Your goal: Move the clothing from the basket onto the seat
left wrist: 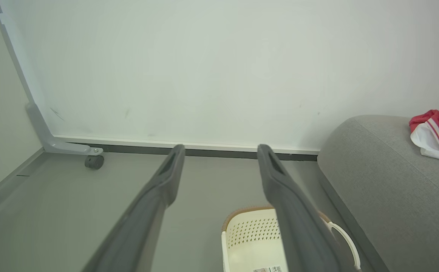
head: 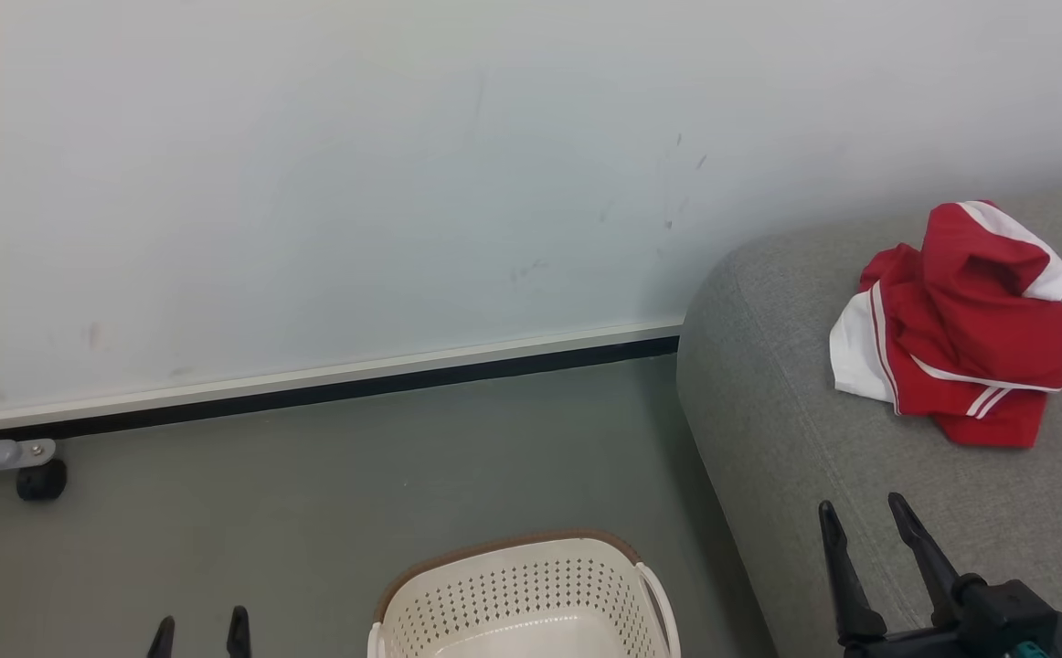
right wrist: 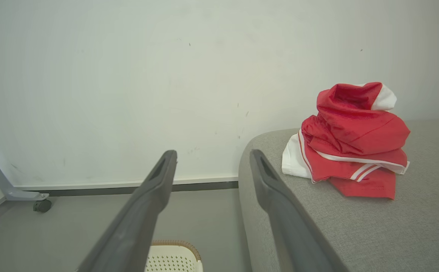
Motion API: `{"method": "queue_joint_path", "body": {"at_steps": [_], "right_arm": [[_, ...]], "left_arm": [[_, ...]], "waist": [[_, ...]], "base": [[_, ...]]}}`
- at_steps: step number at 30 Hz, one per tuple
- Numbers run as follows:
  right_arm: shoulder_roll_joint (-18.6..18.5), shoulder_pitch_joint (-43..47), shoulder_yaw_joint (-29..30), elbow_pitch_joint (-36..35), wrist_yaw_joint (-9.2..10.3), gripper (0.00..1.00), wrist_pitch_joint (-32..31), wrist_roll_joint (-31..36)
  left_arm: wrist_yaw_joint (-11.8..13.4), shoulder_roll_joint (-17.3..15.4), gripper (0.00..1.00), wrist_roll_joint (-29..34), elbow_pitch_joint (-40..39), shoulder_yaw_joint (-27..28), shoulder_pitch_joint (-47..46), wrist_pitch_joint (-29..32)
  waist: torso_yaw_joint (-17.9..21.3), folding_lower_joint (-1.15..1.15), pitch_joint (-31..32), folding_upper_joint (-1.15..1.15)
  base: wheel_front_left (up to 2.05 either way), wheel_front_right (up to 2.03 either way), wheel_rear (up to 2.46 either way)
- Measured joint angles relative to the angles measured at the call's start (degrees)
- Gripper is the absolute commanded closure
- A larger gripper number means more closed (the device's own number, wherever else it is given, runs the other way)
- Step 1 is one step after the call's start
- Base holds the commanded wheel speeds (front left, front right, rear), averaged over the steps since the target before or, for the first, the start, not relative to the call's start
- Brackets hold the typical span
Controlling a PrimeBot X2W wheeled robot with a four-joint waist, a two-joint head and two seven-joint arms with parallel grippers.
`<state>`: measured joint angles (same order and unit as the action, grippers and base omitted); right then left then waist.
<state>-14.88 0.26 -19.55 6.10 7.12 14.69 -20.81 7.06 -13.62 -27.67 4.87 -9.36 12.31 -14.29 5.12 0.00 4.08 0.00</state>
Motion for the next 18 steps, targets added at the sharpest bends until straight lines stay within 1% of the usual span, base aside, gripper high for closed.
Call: {"method": "queue_joint_path", "body": {"at_steps": [6, 18], "right_arm": [[0.13, 0.52, 0.66, -0.97, 0.01, 0.00, -0.01, 0.79], [0.35, 1.69, 1.81, -2.04, 0.01, 0.00, 0.00, 2.23]], "left_arm": [[0.01, 0.29, 0.00, 0.53, -1.04, 1.83, 1.03, 0.00], [0.01, 1.22, 0.00, 2.56, -2.75, 3.09, 2.24, -0.01]], "waist": [[0.00, 0.00, 0.11, 0.00], [-0.14, 0.00, 0.45, 0.00]], "base": [[0.00, 0.00, 0.00], [0.00, 0.00, 0.00]]}}
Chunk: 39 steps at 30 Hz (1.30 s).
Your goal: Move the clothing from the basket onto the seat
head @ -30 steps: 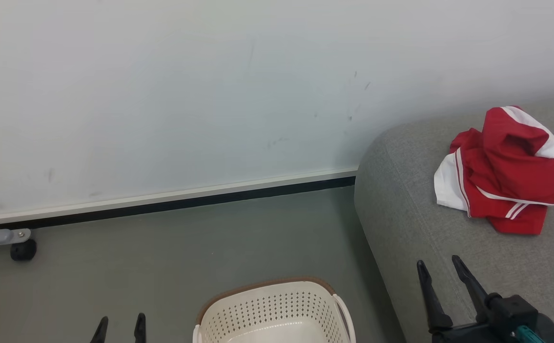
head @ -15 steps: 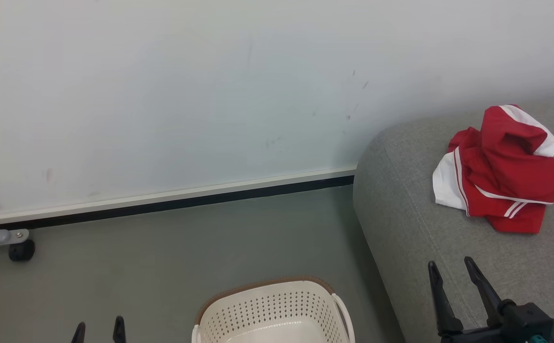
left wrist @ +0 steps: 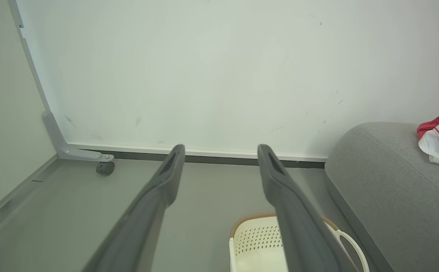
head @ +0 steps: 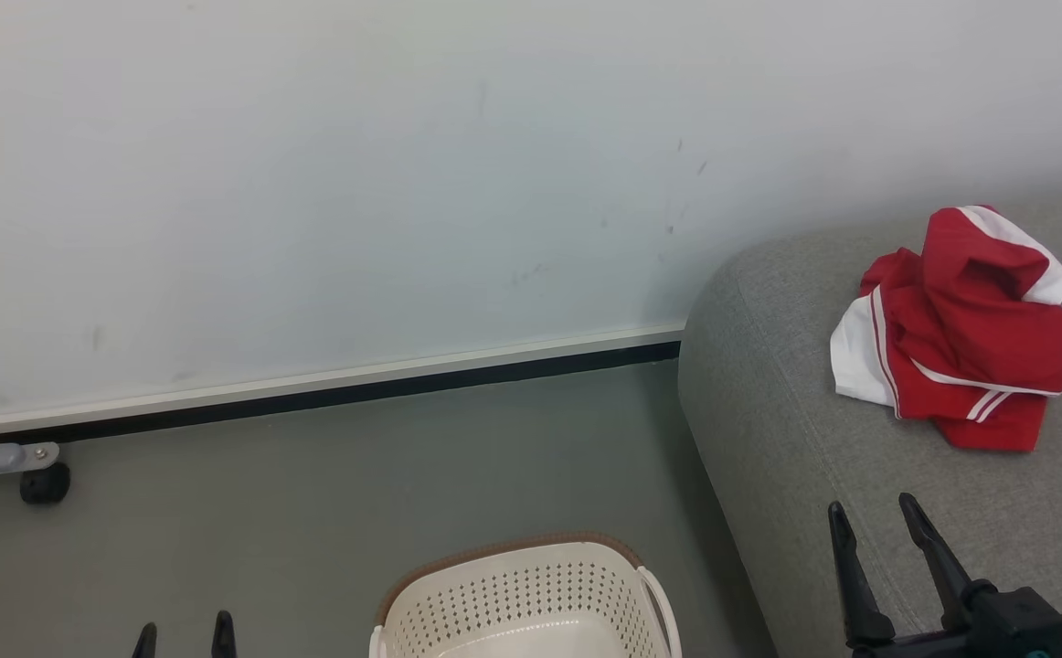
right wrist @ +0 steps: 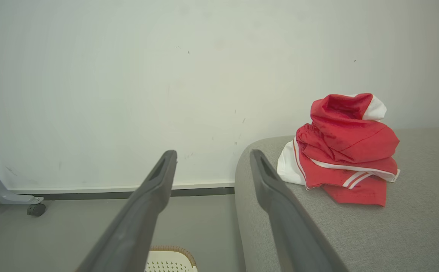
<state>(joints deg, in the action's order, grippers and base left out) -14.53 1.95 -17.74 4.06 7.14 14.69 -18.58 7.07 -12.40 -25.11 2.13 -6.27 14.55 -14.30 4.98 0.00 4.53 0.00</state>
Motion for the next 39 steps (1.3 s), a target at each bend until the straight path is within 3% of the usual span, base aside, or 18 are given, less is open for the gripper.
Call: {"method": "queue_joint_path", "body": {"at_steps": [12, 13, 23, 39], "right_arm": [[0.45, 0.93, 1.13, -0.23, 0.01, 0.00, 0.00, 0.48], [0.56, 0.93, 1.16, -0.22, 0.01, 1.00, 0.00, 0.48], [2.33, 3.20, 1.26, 3.60, -0.46, 1.00, -0.65, -0.99], [3.76, 2.09, 4.72, 4.89, -2.21, 1.00, -3.82, -11.50]], "left_arm": [[0.01, 0.29, 0.00, 0.55, -0.81, 0.97, 0.04, 0.00], [0.01, 0.30, 1.00, 0.56, -0.81, 1.07, 0.04, 0.00], [-0.53, 2.09, 1.00, -0.82, 2.94, 0.56, 0.34, 1.09], [-2.14, 3.18, 1.00, -10.56, 4.41, 2.16, -1.59, 3.80]], "waist": [[-0.36, 0.00, -0.29, 0.00], [-0.41, 0.00, -0.32, 0.00], [-0.53, 0.00, -0.46, 0.00], [-1.23, 0.00, -1.13, 0.00]], "base": [[0.00, 0.00, 0.00], [0.00, 0.00, 0.00], [0.00, 0.00, 0.00], [0.00, 0.00, 0.00]]}}
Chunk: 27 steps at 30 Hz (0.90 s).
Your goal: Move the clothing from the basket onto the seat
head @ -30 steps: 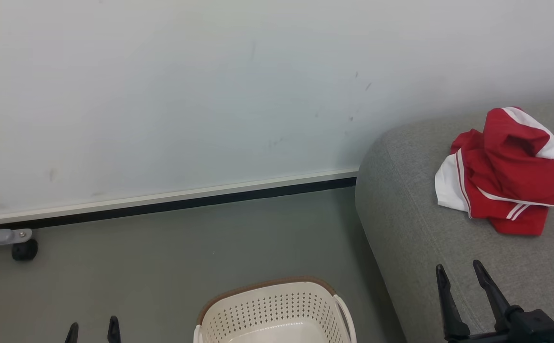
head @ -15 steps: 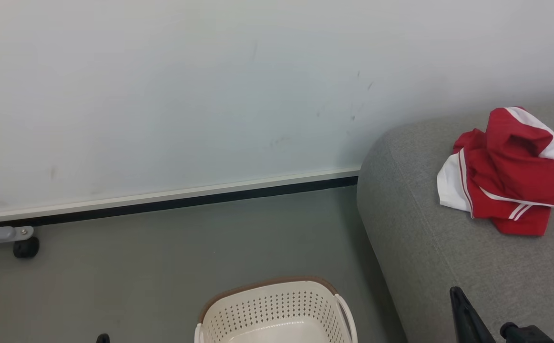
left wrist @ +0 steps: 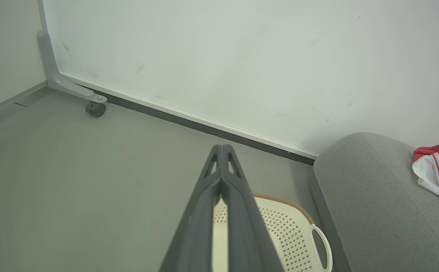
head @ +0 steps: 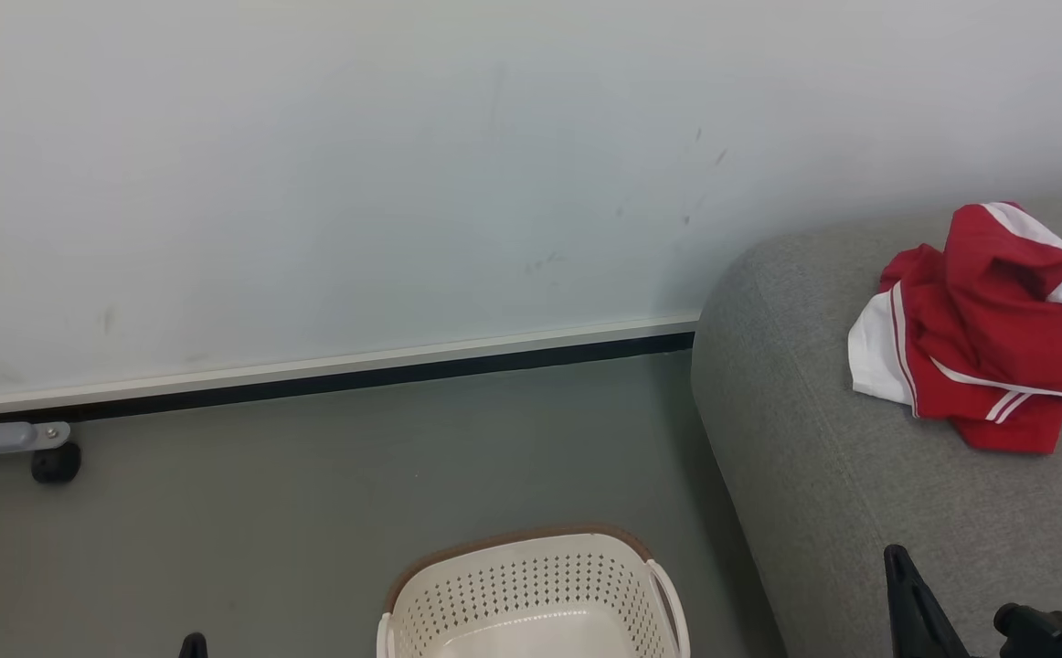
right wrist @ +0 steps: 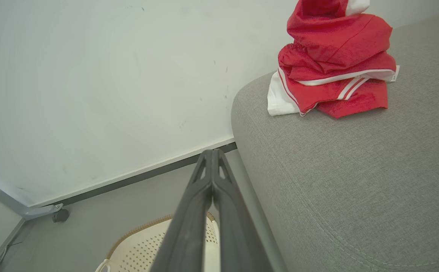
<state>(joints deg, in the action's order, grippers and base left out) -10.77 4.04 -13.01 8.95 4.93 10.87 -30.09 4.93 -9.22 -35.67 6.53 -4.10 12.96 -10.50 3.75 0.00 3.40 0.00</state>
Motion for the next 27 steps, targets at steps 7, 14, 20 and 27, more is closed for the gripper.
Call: {"method": "queue_joint_path", "body": {"at_steps": [7, 14, 20, 27], "right_arm": [[0.60, -0.57, 1.57, 0.63, -0.92, 1.00, -1.53, -4.69], [1.24, -1.25, 3.19, 1.21, -1.78, 1.00, -2.82, -9.64], [1.82, -1.80, 4.55, 1.79, -2.49, 1.00, -4.11, -13.59], [2.40, -2.44, 6.10, 2.41, -3.44, 1.00, -5.34, -18.13]], "left_arm": [[-0.96, 0.41, 1.00, -4.17, 0.70, 0.75, -1.16, 1.43], [-1.86, 0.85, 1.00, -8.15, 1.51, 1.55, -2.41, 2.90], [-2.49, 1.34, 1.00, -11.79, 2.15, 2.09, -3.54, 3.92], [-3.46, 1.96, 1.00, -15.97, 2.87, 2.86, -4.80, 5.39]], "waist": [[-0.29, 0.00, -0.26, 0.00], [-0.58, 0.00, -0.53, 0.00], [-0.82, 0.00, -0.76, 0.00], [-1.10, 0.00, -1.02, 0.00]], "base": [[0.00, 0.00, 0.00], [0.00, 0.00, 0.00], [0.00, 0.00, 0.00], [0.00, 0.00, 0.00]]}}
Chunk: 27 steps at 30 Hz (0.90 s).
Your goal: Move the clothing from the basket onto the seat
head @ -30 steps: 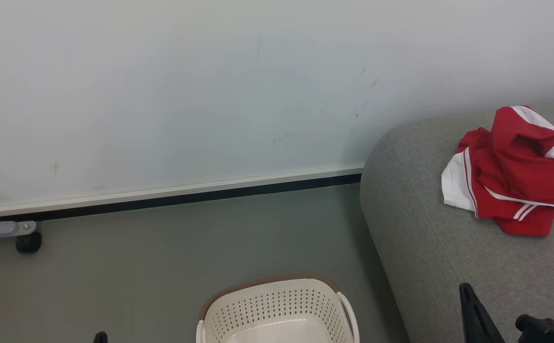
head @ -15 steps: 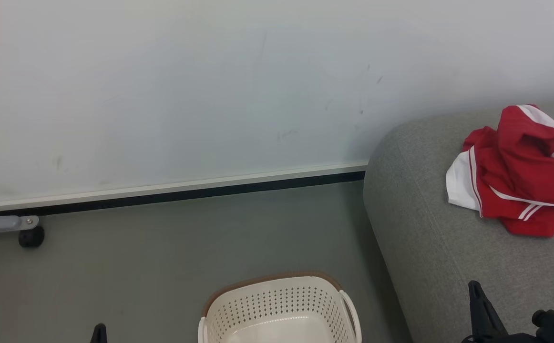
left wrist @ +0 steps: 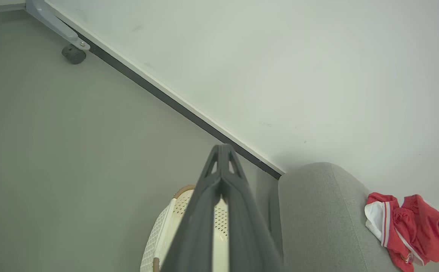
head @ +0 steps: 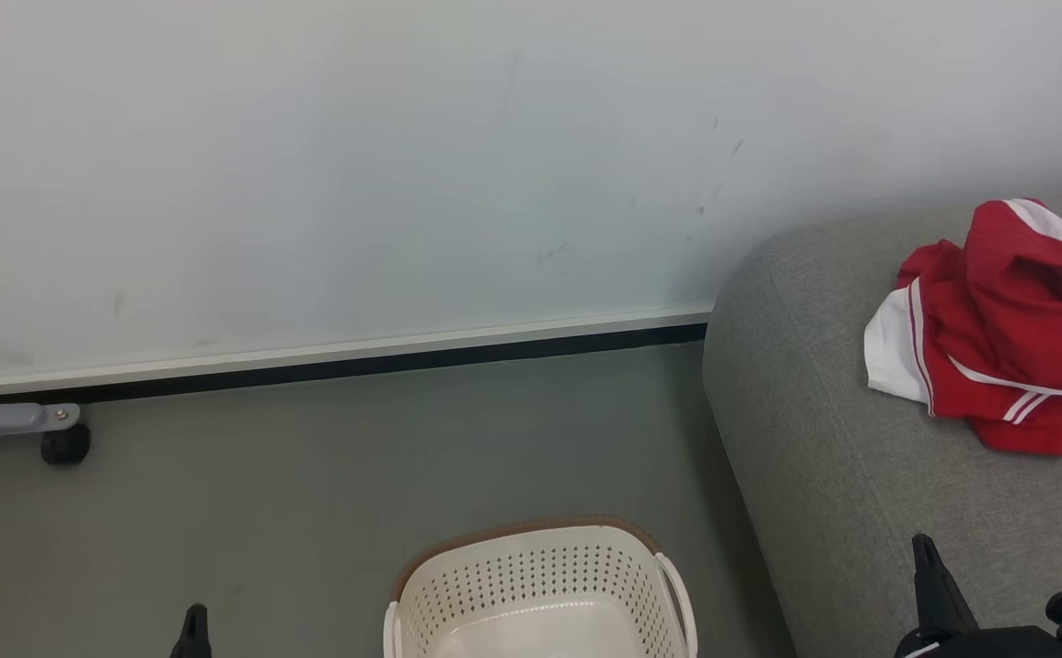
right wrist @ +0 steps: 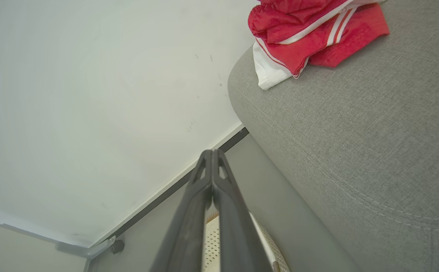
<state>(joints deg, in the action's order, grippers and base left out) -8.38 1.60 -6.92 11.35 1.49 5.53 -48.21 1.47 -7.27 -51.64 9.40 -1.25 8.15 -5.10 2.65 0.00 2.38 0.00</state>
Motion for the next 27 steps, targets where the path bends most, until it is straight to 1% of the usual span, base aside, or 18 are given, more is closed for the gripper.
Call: {"method": "queue_joint_path", "body": {"at_steps": [22, 27], "right_arm": [[1.96, -2.40, 4.93, 1.85, -2.76, 1.00, -4.08, -14.56], [2.38, -2.53, 6.05, 2.31, -3.37, 1.00, -5.03, -17.91]], "left_arm": [[-2.58, 1.48, 1.00, -13.41, 2.61, 2.24, -3.98, 3.86], [-3.54, 1.93, 1.00, -16.60, 3.12, 2.63, -4.97, 4.68]], "waist": [[-0.89, 0.00, -0.83, 0.00], [-1.10, 0.00, -1.03, 0.00]], "base": [[0.00, 0.00, 0.00], [0.00, 0.00, 0.00]]}}
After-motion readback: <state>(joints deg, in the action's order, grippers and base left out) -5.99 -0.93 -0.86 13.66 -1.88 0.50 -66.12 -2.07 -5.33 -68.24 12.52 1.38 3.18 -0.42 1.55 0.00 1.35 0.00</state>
